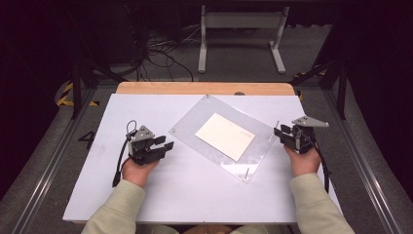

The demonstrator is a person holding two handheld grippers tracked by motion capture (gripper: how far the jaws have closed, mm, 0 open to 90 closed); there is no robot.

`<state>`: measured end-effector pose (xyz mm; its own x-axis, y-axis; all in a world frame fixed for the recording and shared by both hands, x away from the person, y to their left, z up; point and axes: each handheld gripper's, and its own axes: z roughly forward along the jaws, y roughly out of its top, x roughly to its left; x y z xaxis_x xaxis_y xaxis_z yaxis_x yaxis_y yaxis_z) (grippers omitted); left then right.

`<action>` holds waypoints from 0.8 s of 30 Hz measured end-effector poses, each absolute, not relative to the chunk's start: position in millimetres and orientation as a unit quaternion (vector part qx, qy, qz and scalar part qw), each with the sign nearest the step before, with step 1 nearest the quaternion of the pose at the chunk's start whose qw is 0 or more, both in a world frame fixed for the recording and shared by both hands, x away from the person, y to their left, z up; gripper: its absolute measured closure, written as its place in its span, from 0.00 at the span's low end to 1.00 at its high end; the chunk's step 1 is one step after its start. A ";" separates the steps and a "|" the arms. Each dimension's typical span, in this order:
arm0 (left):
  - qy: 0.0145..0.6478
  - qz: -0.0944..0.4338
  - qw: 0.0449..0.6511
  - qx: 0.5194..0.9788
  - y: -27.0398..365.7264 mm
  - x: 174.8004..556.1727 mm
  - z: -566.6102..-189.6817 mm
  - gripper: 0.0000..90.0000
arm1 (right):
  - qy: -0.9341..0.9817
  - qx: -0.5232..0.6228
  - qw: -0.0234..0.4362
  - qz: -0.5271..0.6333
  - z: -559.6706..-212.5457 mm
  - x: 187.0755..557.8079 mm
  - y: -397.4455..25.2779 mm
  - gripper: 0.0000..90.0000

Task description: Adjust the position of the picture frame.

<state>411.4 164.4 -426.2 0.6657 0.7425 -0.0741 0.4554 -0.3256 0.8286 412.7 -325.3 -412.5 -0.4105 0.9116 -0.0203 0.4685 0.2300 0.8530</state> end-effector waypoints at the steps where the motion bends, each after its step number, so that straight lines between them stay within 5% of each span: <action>1: 0.376 0.162 0.443 0.798 162.8 415.4 -422.7 0.64 | 0.737 0.460 0.271 0.414 -413.7 404.4 -323.4 0.70; 17: 0.441 0.133 0.439 0.771 153.6 484.2 -446.1 0.71 | 0.761 0.398 0.221 0.461 -418.6 338.8 -311.8 0.67; 24: 0.420 0.176 0.407 0.792 143.1 491.6 -462.4 0.79 | 0.766 0.383 0.211 0.471 -419.2 328.1 -306.6 0.66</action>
<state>491.6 143.1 -462.4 0.5851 0.8084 -0.0644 0.5222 -0.3148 0.7926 328.1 -306.6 -419.2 -0.6168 0.7862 0.0376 0.3881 0.2622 0.8835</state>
